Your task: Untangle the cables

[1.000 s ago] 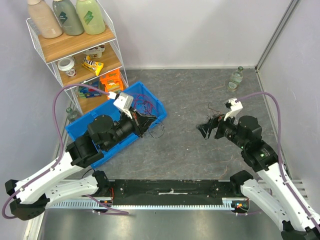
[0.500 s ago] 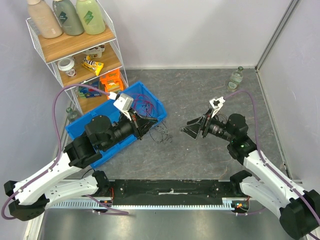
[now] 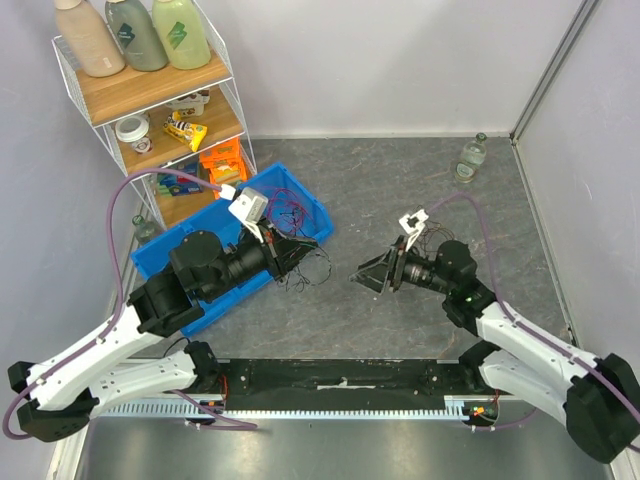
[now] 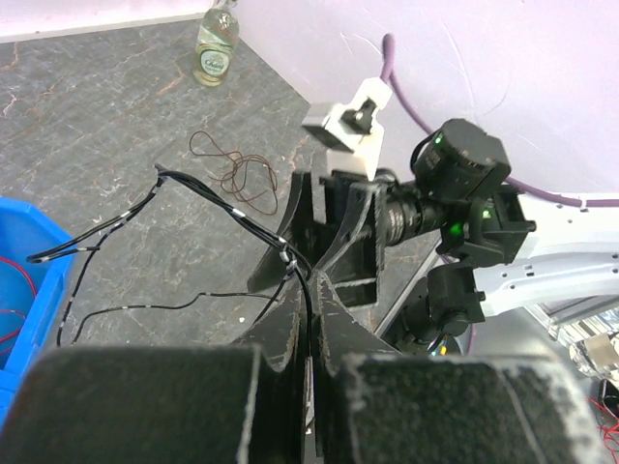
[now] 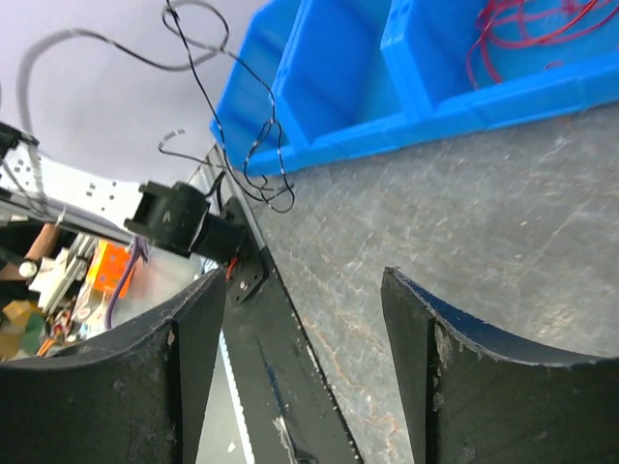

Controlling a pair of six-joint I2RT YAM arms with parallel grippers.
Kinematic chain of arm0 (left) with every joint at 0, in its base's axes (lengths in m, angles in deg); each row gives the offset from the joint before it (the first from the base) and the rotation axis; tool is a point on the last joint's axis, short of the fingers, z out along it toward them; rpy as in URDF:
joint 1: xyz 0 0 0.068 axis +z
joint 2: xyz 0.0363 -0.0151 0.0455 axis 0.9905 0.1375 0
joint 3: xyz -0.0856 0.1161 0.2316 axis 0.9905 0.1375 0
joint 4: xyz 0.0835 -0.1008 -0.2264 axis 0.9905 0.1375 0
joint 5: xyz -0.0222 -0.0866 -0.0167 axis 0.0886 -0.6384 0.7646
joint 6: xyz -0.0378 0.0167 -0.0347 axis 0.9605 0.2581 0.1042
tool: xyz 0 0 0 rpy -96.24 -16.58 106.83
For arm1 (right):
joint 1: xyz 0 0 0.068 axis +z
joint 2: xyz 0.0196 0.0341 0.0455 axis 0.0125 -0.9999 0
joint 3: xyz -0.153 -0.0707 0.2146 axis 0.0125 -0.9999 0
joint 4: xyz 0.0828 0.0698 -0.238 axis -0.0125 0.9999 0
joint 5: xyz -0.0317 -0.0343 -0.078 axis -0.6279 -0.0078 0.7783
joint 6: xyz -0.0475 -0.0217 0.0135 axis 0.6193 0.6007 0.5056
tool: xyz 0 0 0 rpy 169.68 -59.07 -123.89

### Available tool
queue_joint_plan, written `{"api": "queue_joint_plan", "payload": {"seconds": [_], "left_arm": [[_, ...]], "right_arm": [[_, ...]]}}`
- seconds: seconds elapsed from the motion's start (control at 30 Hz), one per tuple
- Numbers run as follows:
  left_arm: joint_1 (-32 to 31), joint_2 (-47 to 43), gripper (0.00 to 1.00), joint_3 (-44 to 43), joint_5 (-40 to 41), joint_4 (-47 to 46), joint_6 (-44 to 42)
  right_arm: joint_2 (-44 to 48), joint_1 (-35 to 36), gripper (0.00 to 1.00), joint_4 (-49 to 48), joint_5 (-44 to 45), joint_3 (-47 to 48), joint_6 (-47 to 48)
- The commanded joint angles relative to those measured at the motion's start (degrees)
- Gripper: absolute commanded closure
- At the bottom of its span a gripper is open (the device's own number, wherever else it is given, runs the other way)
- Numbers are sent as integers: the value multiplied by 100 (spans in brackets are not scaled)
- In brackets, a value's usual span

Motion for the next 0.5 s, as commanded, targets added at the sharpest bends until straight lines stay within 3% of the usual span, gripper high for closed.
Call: {"api": "queue_joint_plan", "payload": {"seconds": [0.0,0.17,0.47], "left_arm": [[9,-98,98,-16,-26,-191,155],[9,-151,98,-16,1,-156,172],[9,-160,98,2,-105,-261,260]], "right_arm": [[-425,581,30,-724,433,-72,-38],[-1120,1083,34,-1437,556,-99,-214],[-1217,1171,38,-1454,942,-178,-126]]}}
